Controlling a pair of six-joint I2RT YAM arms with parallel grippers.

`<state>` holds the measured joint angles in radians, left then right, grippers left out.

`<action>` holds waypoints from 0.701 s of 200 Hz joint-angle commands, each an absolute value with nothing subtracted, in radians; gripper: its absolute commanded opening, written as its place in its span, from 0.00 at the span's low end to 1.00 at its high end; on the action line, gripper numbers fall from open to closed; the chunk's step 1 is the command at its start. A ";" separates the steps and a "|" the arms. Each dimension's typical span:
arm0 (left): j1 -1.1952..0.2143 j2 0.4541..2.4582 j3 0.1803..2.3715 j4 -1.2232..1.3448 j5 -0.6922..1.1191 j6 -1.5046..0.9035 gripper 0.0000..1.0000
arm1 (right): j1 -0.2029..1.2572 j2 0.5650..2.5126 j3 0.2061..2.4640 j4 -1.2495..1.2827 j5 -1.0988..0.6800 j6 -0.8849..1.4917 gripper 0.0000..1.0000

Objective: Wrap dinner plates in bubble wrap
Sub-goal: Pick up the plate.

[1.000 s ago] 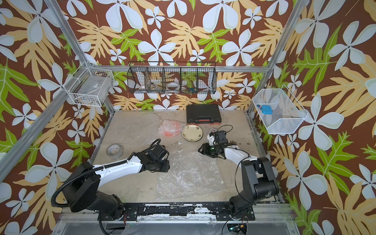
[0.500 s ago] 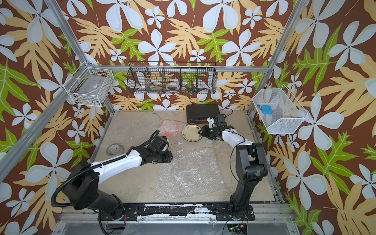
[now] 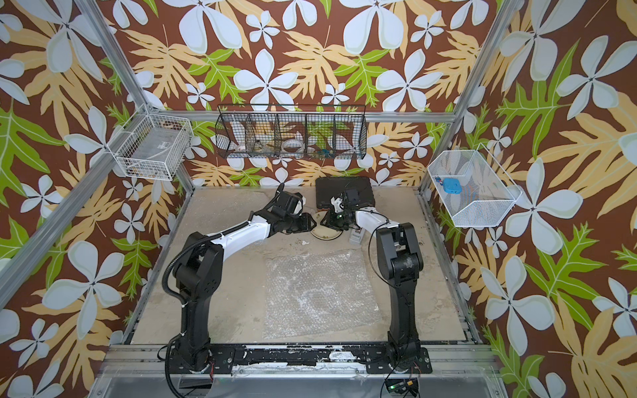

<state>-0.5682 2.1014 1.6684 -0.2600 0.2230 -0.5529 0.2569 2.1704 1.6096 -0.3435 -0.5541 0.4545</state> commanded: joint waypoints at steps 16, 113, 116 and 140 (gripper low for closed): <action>-0.565 2.226 1.845 -0.391 0.124 -0.549 0.38 | 0.272 2.219 1.635 -0.387 -0.584 0.412 0.30; -0.565 2.413 2.051 -0.552 0.053 -0.621 0.32 | 0.278 2.206 1.565 -0.382 -0.587 0.397 0.17; -0.565 2.416 2.051 -0.554 0.054 -0.621 0.32 | 0.279 2.206 1.565 -0.382 -0.586 0.397 0.17; -0.565 2.433 2.064 -0.563 0.054 -0.624 0.32 | 0.279 2.203 1.568 -0.388 -0.587 0.396 0.17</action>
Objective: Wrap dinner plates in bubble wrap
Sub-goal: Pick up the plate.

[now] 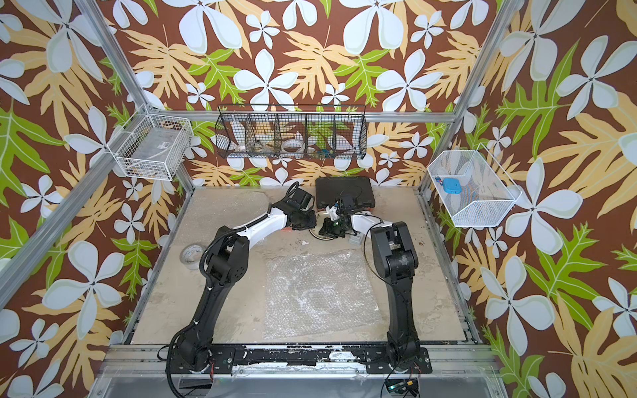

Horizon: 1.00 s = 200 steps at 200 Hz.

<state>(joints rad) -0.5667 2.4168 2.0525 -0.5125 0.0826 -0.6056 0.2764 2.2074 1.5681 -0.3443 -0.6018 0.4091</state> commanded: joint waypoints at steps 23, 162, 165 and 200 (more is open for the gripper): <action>-0.565 2.418 2.065 -0.578 0.007 -0.628 0.33 | 0.279 2.203 1.570 -0.391 -0.586 0.395 0.17; -0.568 2.500 2.109 -0.550 0.163 -0.630 0.18 | 0.270 2.173 1.617 -0.423 -0.569 0.397 0.15; -0.568 2.503 2.109 -0.553 0.163 -0.630 0.18 | 0.268 2.169 1.616 -0.421 -0.566 0.398 0.15; -0.568 2.514 2.103 -0.564 0.157 -0.623 0.18 | 0.197 2.097 1.584 -0.389 -0.515 0.444 0.30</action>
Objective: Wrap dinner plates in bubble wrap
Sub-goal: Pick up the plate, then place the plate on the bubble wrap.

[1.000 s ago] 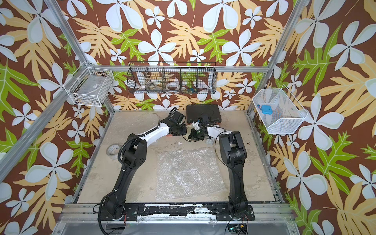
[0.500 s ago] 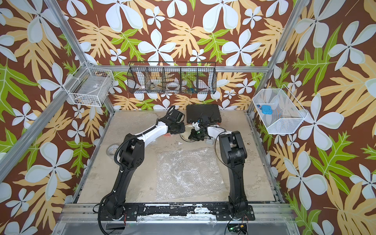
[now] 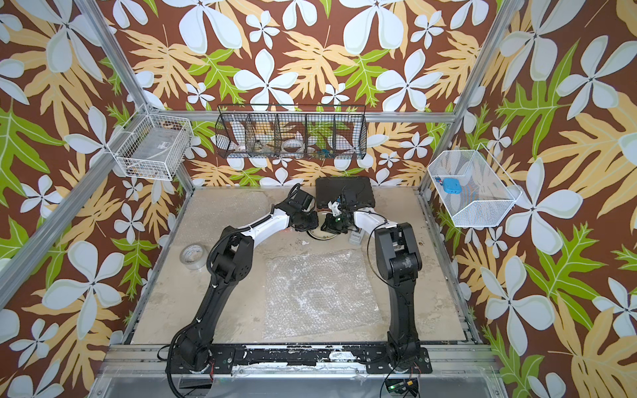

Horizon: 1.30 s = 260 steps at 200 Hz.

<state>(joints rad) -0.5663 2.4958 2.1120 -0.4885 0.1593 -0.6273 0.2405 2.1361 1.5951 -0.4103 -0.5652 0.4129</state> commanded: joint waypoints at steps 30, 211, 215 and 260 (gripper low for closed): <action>-0.568 2.520 2.107 -0.572 0.155 -0.621 0.17 | 0.130 2.089 1.590 -0.402 -0.508 0.437 0.35; -0.567 2.226 2.092 -0.596 0.164 -0.614 0.21 | 0.120 1.977 1.535 -0.442 -0.499 0.433 0.00; -0.568 2.206 2.084 -0.601 0.165 -0.613 0.22 | 0.120 1.957 1.520 -0.446 -0.497 0.433 0.00; -0.581 1.881 1.692 -0.551 0.186 -0.610 0.22 | 0.124 1.627 1.171 -0.405 -0.522 0.464 0.00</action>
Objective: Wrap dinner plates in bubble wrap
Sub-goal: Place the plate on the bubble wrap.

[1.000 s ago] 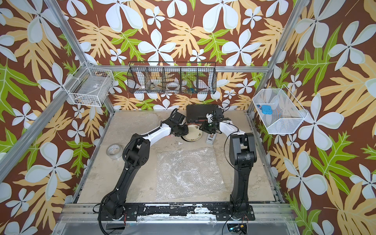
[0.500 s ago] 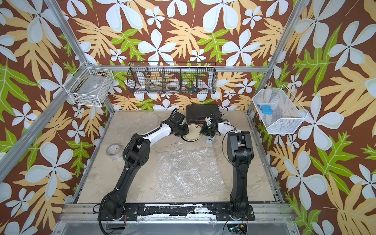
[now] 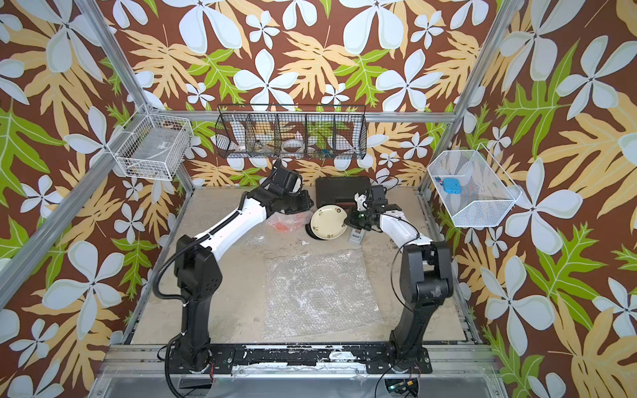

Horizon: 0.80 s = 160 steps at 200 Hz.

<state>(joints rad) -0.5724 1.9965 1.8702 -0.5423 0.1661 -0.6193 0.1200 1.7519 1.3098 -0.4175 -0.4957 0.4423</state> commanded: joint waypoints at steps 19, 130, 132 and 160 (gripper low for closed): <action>-0.598 1.745 1.464 -0.506 0.197 -0.625 0.22 | 0.146 1.481 0.995 -0.389 -0.571 0.485 0.00; -0.723 1.429 0.667 -0.248 0.223 -0.820 0.21 | 0.323 1.259 0.500 -0.150 -0.670 0.606 0.00; -0.723 1.431 0.665 -0.250 0.221 -0.818 0.21 | 0.323 1.266 0.500 -0.144 -0.669 0.605 0.00; -0.721 1.474 0.664 -0.284 0.168 -0.797 0.19 | 0.324 1.350 0.490 -0.115 -0.658 0.583 0.02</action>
